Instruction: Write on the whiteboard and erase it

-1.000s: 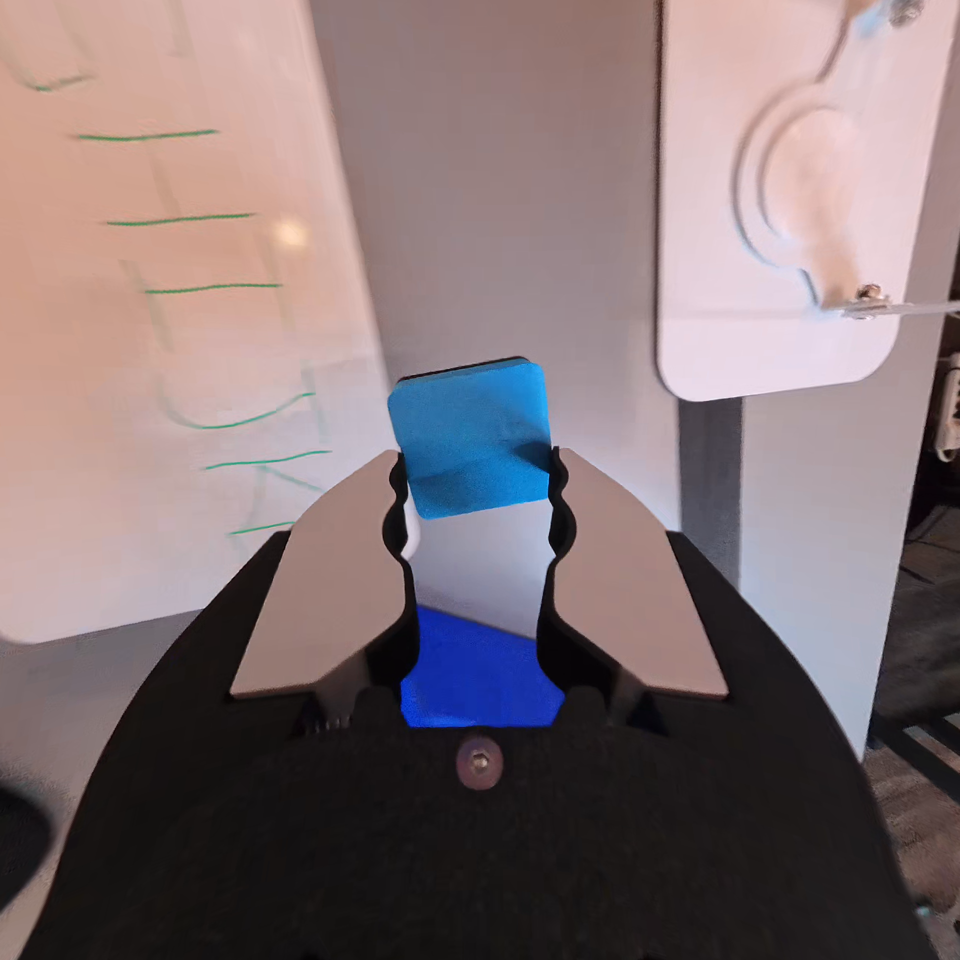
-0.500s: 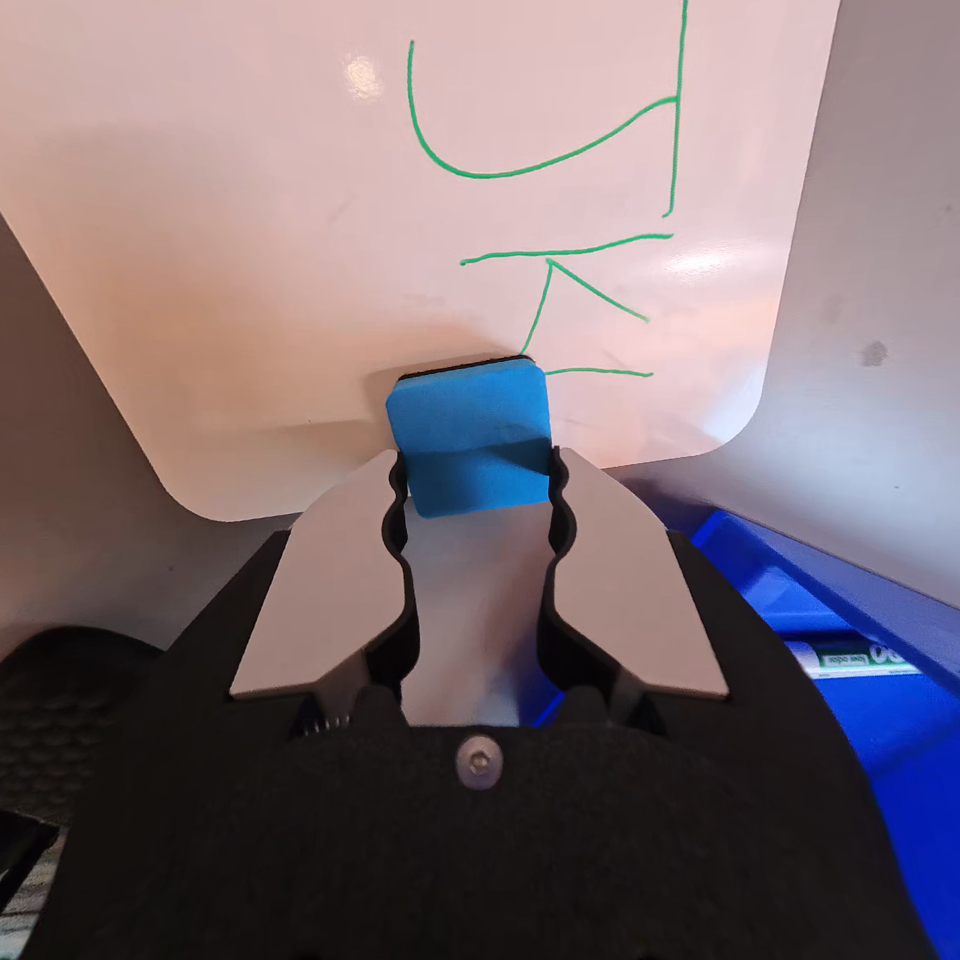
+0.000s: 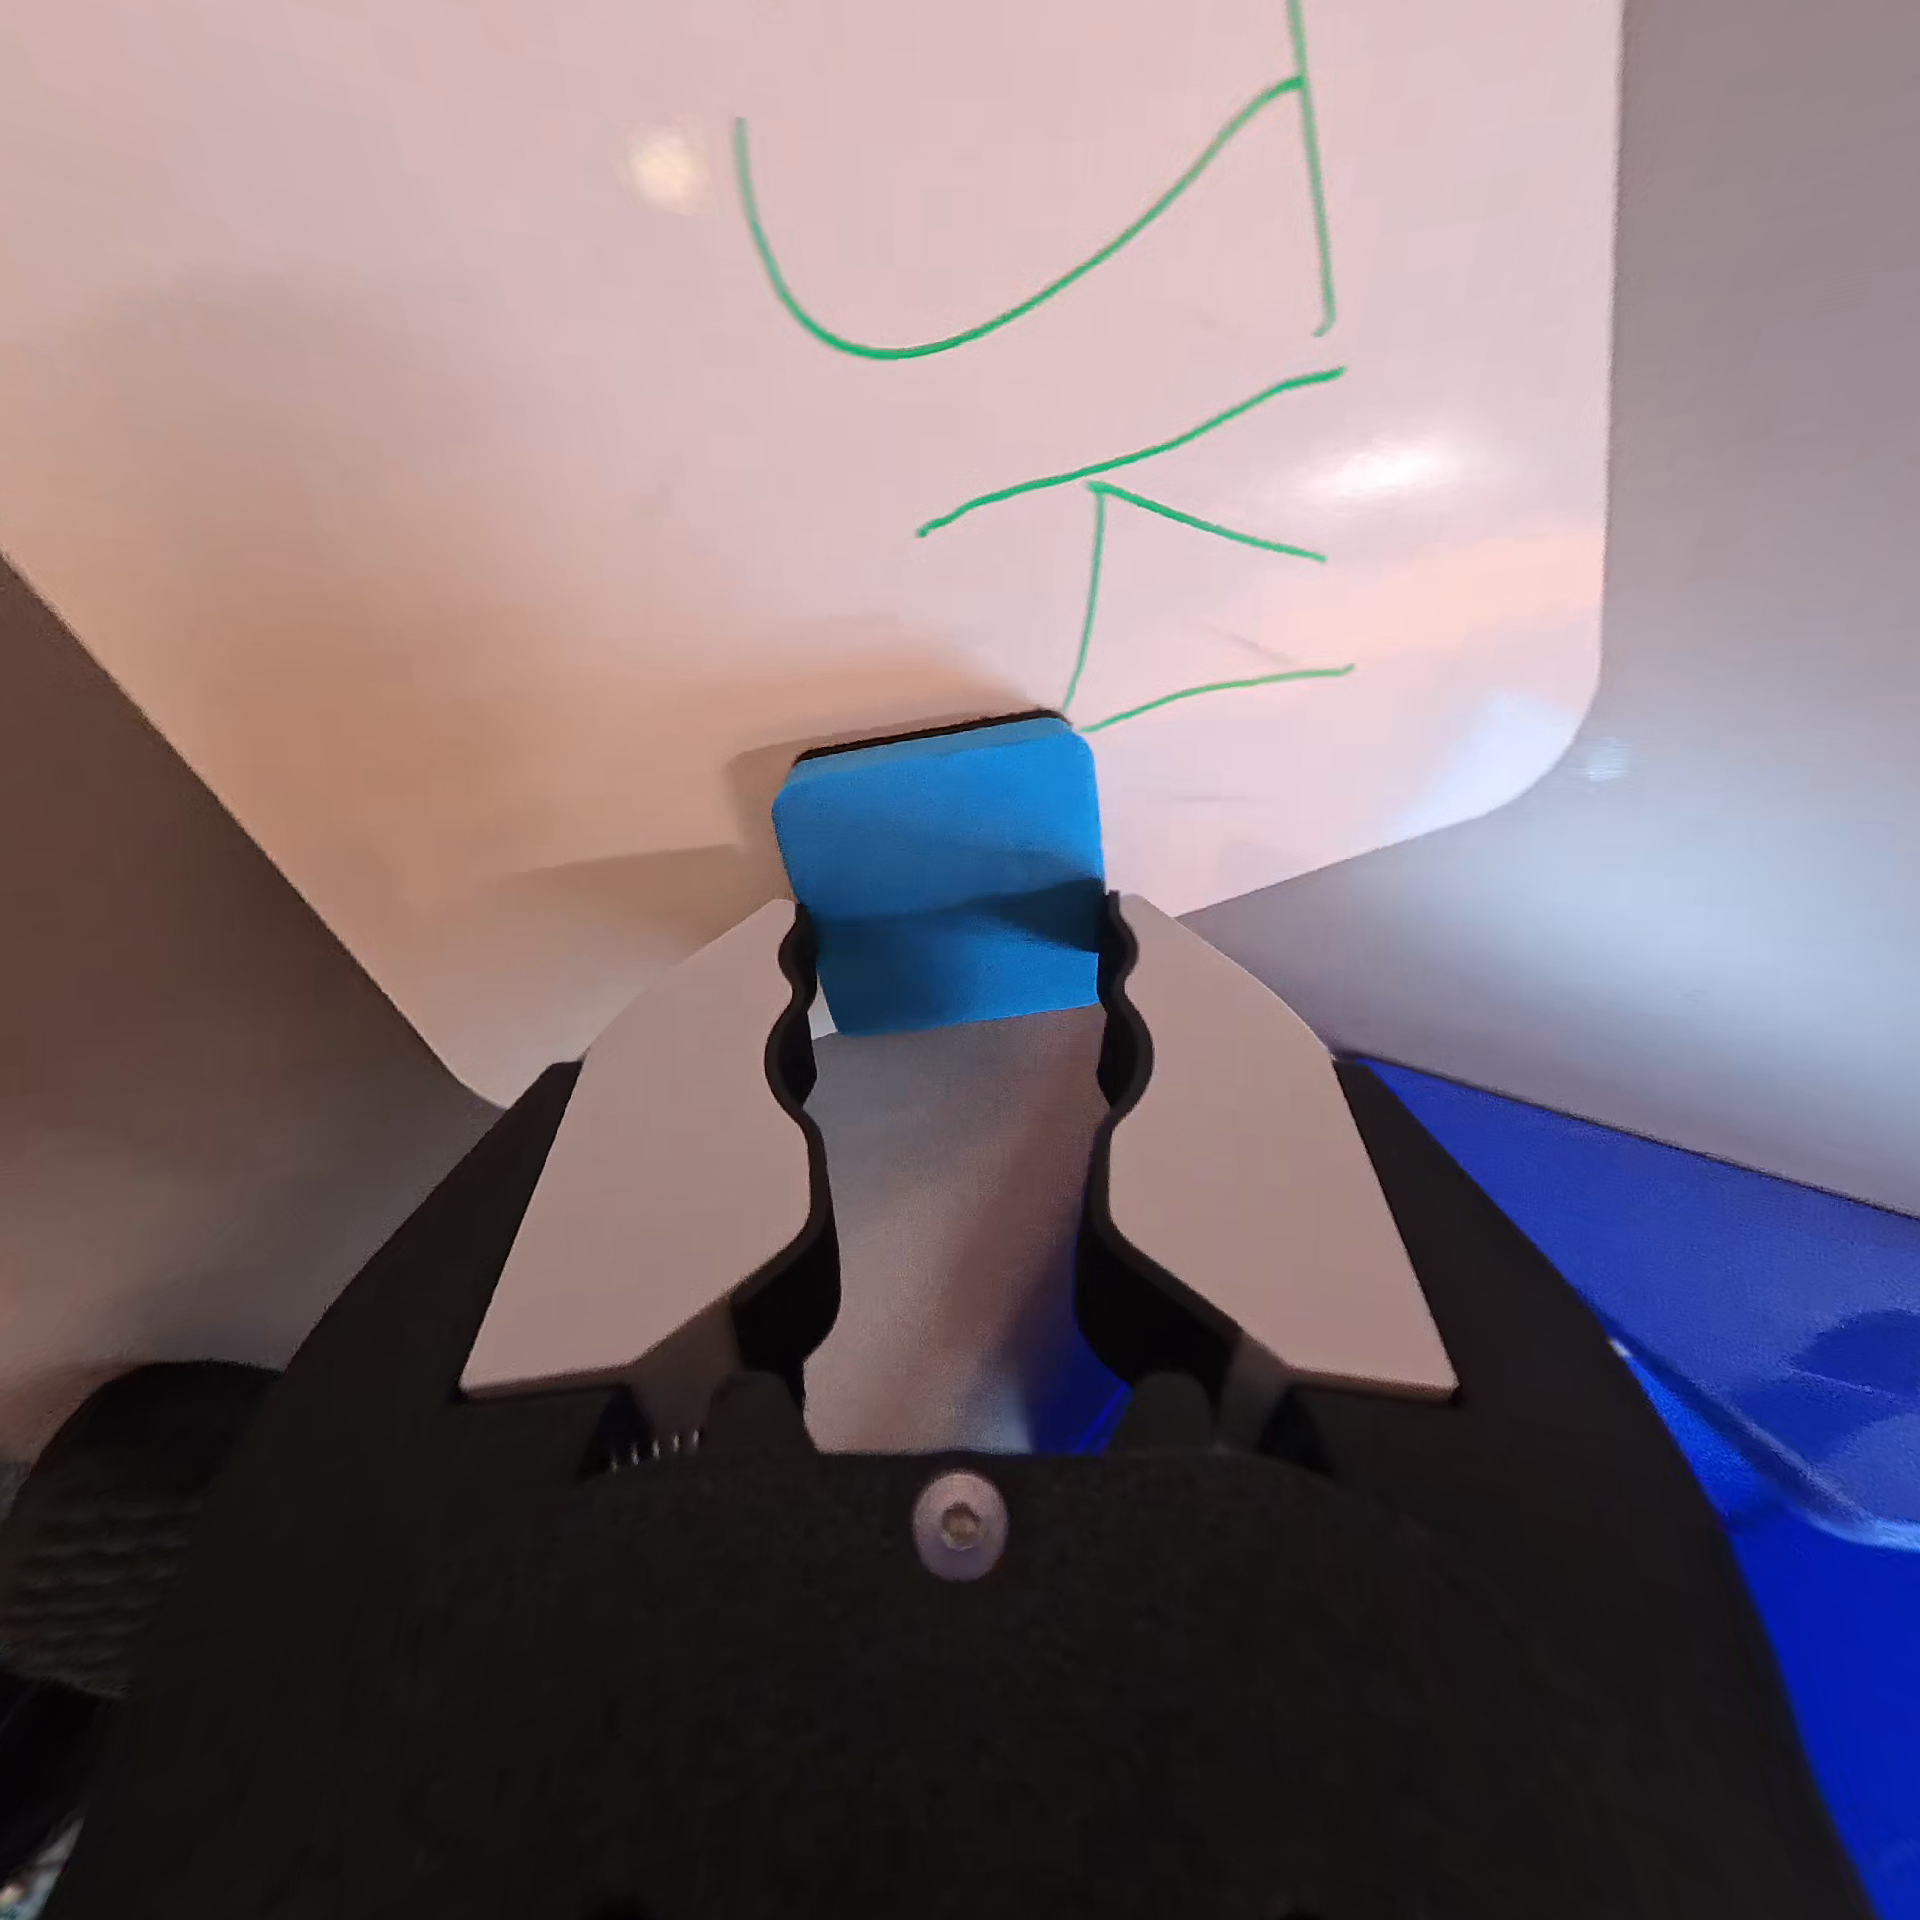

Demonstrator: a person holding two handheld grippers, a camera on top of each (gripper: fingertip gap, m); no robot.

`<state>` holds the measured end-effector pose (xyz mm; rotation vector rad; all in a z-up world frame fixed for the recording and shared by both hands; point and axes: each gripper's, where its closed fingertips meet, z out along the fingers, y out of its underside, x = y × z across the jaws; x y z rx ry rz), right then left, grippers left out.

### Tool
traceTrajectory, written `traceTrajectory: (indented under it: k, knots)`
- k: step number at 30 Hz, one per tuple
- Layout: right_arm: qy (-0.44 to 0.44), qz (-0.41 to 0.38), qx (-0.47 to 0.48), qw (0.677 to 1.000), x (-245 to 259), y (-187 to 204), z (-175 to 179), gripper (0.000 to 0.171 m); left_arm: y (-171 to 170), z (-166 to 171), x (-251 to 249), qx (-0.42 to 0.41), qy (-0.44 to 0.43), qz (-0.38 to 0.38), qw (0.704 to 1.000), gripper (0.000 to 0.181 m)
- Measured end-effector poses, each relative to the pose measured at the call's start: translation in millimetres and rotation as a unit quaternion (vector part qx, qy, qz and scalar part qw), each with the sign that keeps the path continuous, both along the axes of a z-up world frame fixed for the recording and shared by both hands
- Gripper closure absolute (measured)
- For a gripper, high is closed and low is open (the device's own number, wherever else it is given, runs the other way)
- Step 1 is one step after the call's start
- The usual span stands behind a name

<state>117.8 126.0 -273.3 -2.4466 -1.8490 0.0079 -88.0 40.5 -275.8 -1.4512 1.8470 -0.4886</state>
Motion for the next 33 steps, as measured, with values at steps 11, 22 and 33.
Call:
traceTrajectory:
  k: [11,22,33]
  knots:
    - [0.016,0.037,-0.009,0.999,-13,-47,7,0.118,-28,2,-2,-0.076,0.034,-0.027,0.996,0.138]
    - [0.015,-0.01,-0.007,1.0,-20,17,-1,0.118,-36,-2,-7,-0.135,0.061,-0.011,0.989,0.181]
    - [0.01,-0.03,-0.009,0.999,-19,25,-1,0.118,-38,-3,-7,-0.148,0.07,-0.012,0.986,0.181]
